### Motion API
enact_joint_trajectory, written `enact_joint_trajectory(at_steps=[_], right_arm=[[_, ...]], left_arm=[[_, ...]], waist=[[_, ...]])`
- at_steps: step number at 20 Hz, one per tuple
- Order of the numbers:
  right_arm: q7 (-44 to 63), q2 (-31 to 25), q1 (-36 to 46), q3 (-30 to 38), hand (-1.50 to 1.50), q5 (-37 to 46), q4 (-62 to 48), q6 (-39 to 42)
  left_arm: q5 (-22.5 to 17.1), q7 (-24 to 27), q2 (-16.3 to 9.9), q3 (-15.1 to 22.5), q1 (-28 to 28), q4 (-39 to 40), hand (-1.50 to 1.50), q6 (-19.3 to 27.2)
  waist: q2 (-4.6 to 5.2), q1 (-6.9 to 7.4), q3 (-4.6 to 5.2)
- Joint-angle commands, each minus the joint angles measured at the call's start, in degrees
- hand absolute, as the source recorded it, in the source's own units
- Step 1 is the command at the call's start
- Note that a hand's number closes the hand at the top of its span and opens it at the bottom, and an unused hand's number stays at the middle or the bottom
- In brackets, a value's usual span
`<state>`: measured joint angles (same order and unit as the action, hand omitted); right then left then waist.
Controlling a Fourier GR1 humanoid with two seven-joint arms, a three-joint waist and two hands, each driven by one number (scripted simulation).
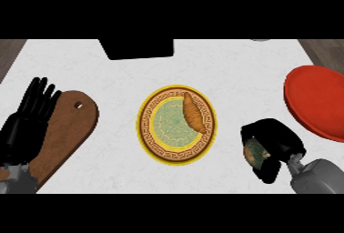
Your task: Pick the squash from the plate and place it in the bowl
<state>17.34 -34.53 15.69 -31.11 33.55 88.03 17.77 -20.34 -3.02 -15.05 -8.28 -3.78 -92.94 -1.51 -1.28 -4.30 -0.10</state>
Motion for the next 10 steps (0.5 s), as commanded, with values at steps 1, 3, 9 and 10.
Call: enact_joint_trajectory(at_steps=[1,3,9,10], right_arm=[[-12.0,-12.7,-8.4,4.2,1.5,0.8,11.2,-6.3],[-14.9,-17.0,-12.3,11.7,1.5,-2.2,13.0,-10.1],[-15.9,-24.3,-22.0,30.8,1.5,-10.3,20.2,-15.2],[-16.1,-24.4,-23.6,34.4,1.5,-12.4,19.5,-15.6]], left_arm=[[-1.4,-0.3,-2.1,-2.4,0.7,1.0,0.0,-1.5],[0.2,-0.4,0.2,0.1,0.7,-1.0,0.0,0.3],[-0.3,-0.2,-0.6,-0.9,1.0,-1.3,0.0,-0.6],[-0.4,0.5,0.2,-1.2,1.0,-1.5,0.0,0.1]], waist=[[0.05,-1.06,0.06],[0.21,-0.78,0.01],[0.21,-0.85,0.12],[0.29,-0.56,0.11]])
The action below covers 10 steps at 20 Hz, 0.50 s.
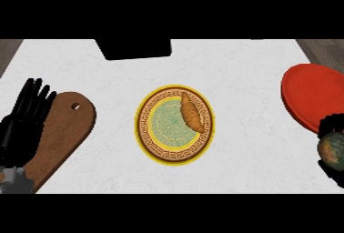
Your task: Pick the squash from the plate and place it in the bowl
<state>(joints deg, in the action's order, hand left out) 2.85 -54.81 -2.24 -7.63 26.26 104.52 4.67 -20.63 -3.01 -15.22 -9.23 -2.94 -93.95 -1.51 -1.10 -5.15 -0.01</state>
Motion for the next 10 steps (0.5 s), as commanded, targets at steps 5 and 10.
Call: enact_joint_trajectory(at_steps=[5,10], right_arm=[[-7.0,-3.3,-14.4,24.6,1.5,-8.7,0.0,-3.5],[-5.2,1.1,-10.8,29.3,1.5,-9.8,-3.1,0.1]], left_arm=[[-0.2,-0.5,0.0,0.6,-3.0,1.8,0.0,-1.5],[2.2,-1.7,1.5,2.9,-3.8,-0.8,0.0,-0.1]], waist=[[0.63,1.95,0.0],[1.0,4.64,0.0]])
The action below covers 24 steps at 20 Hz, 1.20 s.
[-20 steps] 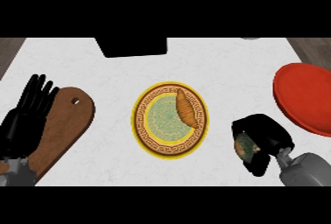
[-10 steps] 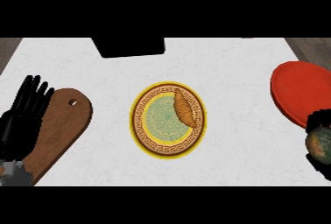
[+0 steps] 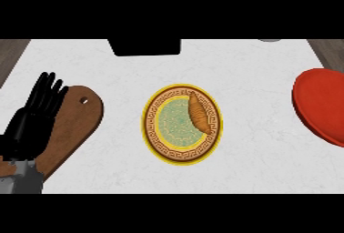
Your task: Pick the squash from the plate and place it in the bowl
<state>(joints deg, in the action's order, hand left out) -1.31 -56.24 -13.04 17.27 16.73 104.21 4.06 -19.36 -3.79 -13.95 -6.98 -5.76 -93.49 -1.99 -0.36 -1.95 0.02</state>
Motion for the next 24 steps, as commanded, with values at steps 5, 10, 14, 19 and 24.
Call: enact_joint_trajectory(at_steps=[5,10,14,19,24], right_arm=[[-4.1,1.0,13.2,3.9,1.5,-1.5,-18.9,2.6],[-8.2,1.5,27.3,-0.5,1.5,0.7,-36.5,2.0],[-15.4,2.6,35.8,-1.5,1.5,3.2,-50.4,0.8],[-20.7,5.7,42.9,-6.4,1.5,11.4,-65.4,-4.0],[-17.7,7.7,49.8,-10.8,1.5,17.6,-75.8,-3.7]], left_arm=[[0.0,2.9,0.5,-0.5,-2.4,4.5,0.0,-2.8],[-0.7,0.6,-0.5,-1.0,-4.1,4.5,0.0,-3.3],[-0.6,2.8,-0.3,-1.4,-2.8,5.7,0.0,-4.7],[1.3,-0.6,0.8,0.7,-4.4,1.8,0.0,-1.8],[2.2,1.0,2.7,2.2,-4.5,3.1,0.0,-1.6]], waist=[[0.54,2.53,-0.03],[0.82,3.75,-0.07],[0.87,3.9,-0.08],[1.07,4.65,-0.18],[1.53,5.73,-0.22]])
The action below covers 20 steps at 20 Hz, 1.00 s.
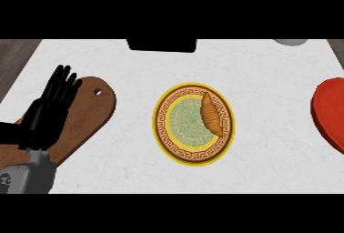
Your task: Pick the squash from the plate and place it in the bowl
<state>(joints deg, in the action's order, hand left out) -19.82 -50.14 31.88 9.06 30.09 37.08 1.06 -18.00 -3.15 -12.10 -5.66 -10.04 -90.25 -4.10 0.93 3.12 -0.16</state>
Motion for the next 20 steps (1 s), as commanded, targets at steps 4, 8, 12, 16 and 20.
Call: enact_joint_trajectory(at_steps=[4,8,12,16,20], right_arm=[[0.8,0.8,7.8,-0.6,-1.5,1.7,-16.5,7.9],[-8.4,3.8,9.2,0.7,-1.5,0.4,-20.0,8.1],[-13.0,4.5,11.5,6.0,-1.5,-4.6,-22.1,8.6],[-14.3,2.6,13.5,15.5,-1.5,-14.3,-24.7,14.5],[-11.7,-1.7,15.0,20.6,-1.5,-18.6,-27.9,16.7]], left_arm=[[-0.1,-1.2,-0.4,0.0,-1.0,-1.3,0.0,0.1],[-0.4,0.7,0.2,-0.4,-0.8,0.6,0.0,-0.7],[0.1,0.3,0.2,0.0,-0.6,0.2,0.0,-0.6],[-1.5,-0.4,-0.4,-1.6,0.3,1.0,0.0,-1.0],[1.7,2.9,1.3,0.0,0.0,1.3,0.0,0.5]], waist=[[0.46,1.25,-0.14],[0.52,0.58,-0.2],[0.56,0.52,-0.29],[0.21,-0.49,-0.28],[0.55,-0.58,-0.23]])
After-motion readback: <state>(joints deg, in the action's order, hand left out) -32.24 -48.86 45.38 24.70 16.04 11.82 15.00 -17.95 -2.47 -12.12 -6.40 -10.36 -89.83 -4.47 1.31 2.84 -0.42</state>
